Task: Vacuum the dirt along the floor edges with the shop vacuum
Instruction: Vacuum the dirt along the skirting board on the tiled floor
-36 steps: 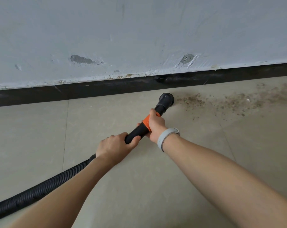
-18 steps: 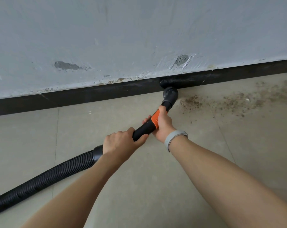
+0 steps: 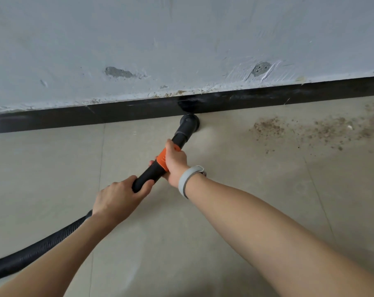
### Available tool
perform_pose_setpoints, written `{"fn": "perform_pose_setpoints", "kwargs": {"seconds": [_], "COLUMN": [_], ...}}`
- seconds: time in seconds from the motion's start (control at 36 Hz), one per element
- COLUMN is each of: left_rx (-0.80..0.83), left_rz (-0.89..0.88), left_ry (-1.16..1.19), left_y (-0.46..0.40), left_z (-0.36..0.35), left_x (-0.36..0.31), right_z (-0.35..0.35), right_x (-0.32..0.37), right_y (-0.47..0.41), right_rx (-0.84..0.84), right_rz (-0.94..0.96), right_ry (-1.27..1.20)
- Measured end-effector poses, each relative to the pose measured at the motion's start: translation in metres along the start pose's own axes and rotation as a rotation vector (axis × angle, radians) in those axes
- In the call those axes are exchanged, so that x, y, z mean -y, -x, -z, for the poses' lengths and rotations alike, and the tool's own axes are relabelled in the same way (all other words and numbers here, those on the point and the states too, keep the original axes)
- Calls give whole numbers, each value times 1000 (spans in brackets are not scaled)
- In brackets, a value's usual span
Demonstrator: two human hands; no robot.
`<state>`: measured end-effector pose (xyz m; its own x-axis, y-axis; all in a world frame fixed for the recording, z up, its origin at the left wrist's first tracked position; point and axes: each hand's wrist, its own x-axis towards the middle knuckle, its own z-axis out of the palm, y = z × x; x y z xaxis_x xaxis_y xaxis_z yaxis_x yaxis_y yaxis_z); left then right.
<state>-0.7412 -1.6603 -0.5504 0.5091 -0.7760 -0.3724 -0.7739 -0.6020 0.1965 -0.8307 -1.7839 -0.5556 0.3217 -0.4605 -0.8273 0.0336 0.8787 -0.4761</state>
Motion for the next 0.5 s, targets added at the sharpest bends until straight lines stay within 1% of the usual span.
{"fn": "perform_pose_setpoints", "kwargs": {"seconds": [0.08,0.17,0.25,0.39,0.5], "left_rx": [46,118,192,308,381], "left_rz": [-5,-37,-106,-278,-399], "left_ry": [-16,-46,-95,-231,-317], "left_y": [10,25,38,43,42], "left_z": [0,-7,-7,11,14], "left_x": [-1,-5,-6,-10,-18], "right_z": [6,19,34,56,69], "right_x": [-10,-25,-39,-56,-66], "right_y": [8,19,33,58,71], "right_rx": [-21,-86,-142,-156,-243], "right_rz": [15,43,45,0,-2], "right_ry": [0,-4,-63,-191,-333]}}
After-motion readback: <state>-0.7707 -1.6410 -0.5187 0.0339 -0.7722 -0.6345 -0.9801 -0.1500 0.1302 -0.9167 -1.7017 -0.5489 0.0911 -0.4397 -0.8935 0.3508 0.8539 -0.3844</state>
